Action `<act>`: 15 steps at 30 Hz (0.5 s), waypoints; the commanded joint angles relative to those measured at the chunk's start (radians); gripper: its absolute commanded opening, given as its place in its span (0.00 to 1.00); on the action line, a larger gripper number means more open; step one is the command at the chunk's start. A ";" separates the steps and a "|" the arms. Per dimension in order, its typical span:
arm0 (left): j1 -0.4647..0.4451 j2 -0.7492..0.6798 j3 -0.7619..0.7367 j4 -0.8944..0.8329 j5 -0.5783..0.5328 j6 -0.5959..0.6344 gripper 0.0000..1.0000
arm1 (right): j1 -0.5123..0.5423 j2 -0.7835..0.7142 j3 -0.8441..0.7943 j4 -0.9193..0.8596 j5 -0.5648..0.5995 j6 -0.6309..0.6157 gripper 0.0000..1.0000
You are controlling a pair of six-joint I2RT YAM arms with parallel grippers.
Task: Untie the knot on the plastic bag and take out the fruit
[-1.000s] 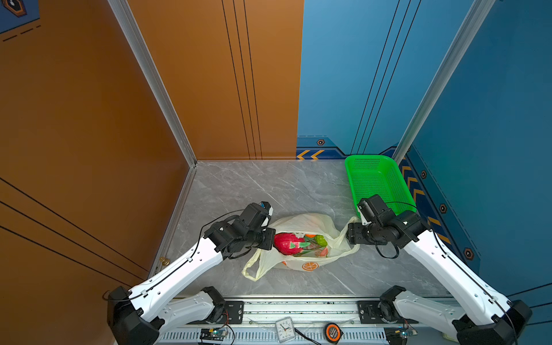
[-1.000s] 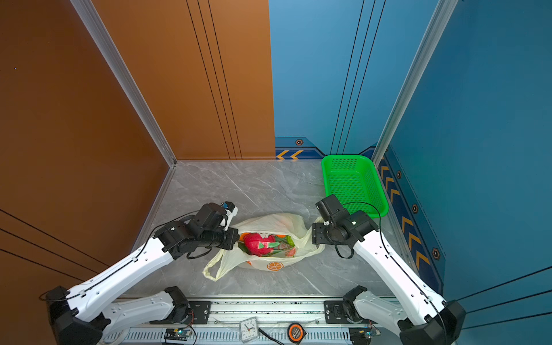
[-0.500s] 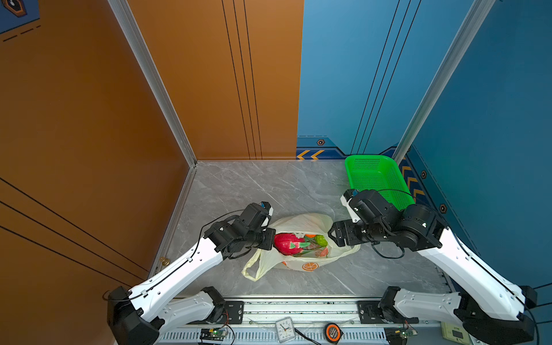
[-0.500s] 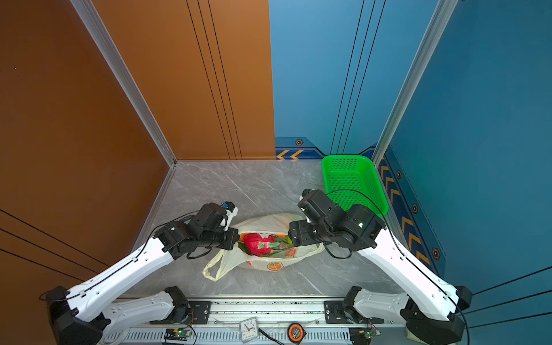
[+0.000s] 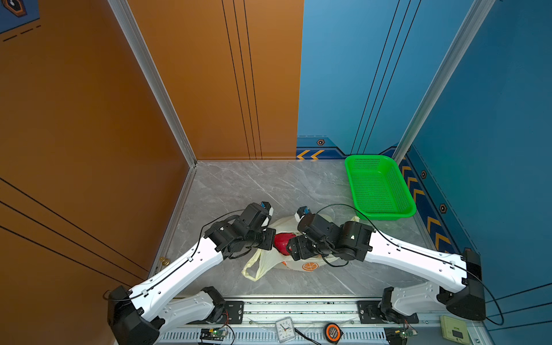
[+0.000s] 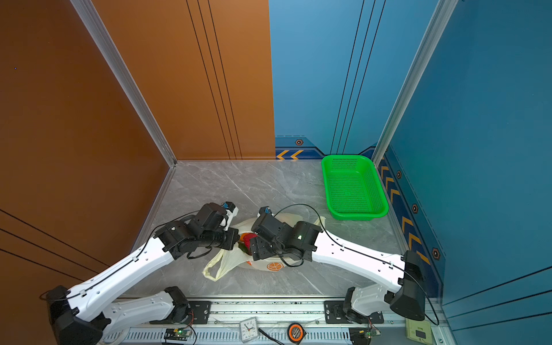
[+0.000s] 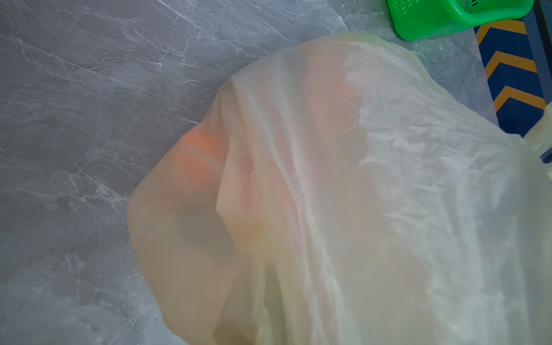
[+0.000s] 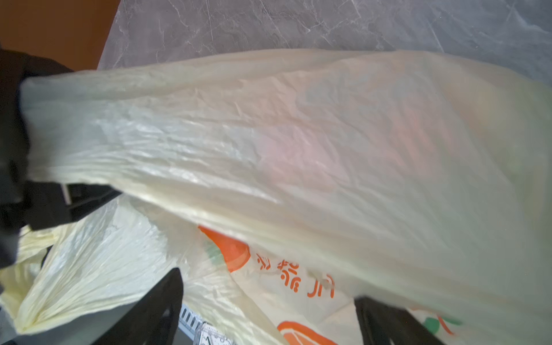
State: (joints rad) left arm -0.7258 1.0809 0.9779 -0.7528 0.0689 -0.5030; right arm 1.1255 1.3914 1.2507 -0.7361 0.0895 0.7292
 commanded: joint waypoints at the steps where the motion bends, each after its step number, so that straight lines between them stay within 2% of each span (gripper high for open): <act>1: -0.003 -0.013 0.024 -0.023 0.022 0.000 0.00 | -0.025 0.039 -0.036 0.148 0.121 -0.027 0.86; 8: -0.009 -0.044 -0.033 -0.030 0.034 -0.016 0.00 | -0.170 0.078 -0.090 0.363 0.297 -0.082 0.90; 12: -0.021 -0.044 -0.048 -0.033 0.039 -0.023 0.01 | -0.273 0.145 -0.027 0.389 0.255 -0.135 0.96; 15: -0.021 -0.044 -0.043 -0.034 0.019 -0.025 0.00 | -0.293 0.201 0.047 0.310 0.182 -0.161 0.98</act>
State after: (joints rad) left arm -0.7391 1.0489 0.9398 -0.7559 0.0864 -0.5217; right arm 0.8410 1.5585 1.2327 -0.4107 0.2985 0.6197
